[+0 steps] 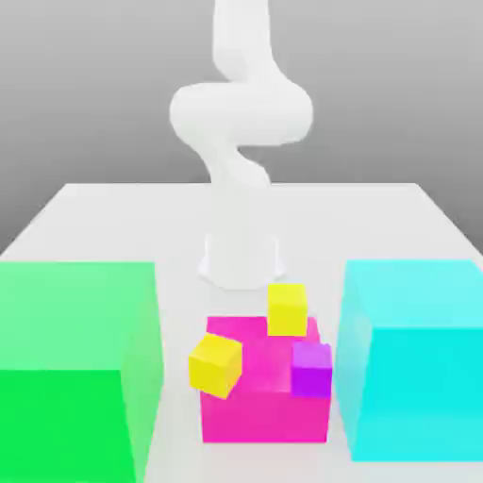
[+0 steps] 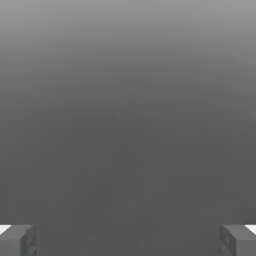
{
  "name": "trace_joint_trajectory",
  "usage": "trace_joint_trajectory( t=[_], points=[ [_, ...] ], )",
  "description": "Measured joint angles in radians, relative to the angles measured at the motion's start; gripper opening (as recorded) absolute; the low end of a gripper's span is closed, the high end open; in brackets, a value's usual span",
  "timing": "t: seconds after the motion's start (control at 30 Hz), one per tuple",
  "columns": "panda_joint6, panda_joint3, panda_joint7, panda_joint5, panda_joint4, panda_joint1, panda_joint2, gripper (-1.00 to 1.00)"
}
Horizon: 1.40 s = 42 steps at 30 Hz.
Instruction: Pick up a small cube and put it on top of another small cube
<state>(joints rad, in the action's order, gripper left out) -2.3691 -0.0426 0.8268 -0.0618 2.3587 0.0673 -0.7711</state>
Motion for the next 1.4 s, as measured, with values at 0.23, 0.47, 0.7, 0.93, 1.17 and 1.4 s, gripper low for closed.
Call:
trace_joint_trajectory(
  t=[0.23, 0.47, 0.7, 0.93, 1.17, 1.4],
  points=[
    [-0.264, -0.177, 0.162, -0.216, 0.247, 0.212, 0.174, 0.0],
    [-0.513, -0.366, 0.362, -0.408, 0.496, 0.392, 0.383, 0.0],
    [-0.527, -0.478, 0.597, -0.295, 0.572, 0.249, 0.585, 0.0],
    [-0.602, -0.351, 0.985, 0.196, 0.56, 0.169, 0.825, 0.0],
    [-0.737, -0.025, 1.155, 0.426, 0.524, 0.446, 0.996, -1.0],
    [-0.696, -0.089, 1.108, 0.363, 0.535, 0.399, 0.944, -1.0]
  ],
)
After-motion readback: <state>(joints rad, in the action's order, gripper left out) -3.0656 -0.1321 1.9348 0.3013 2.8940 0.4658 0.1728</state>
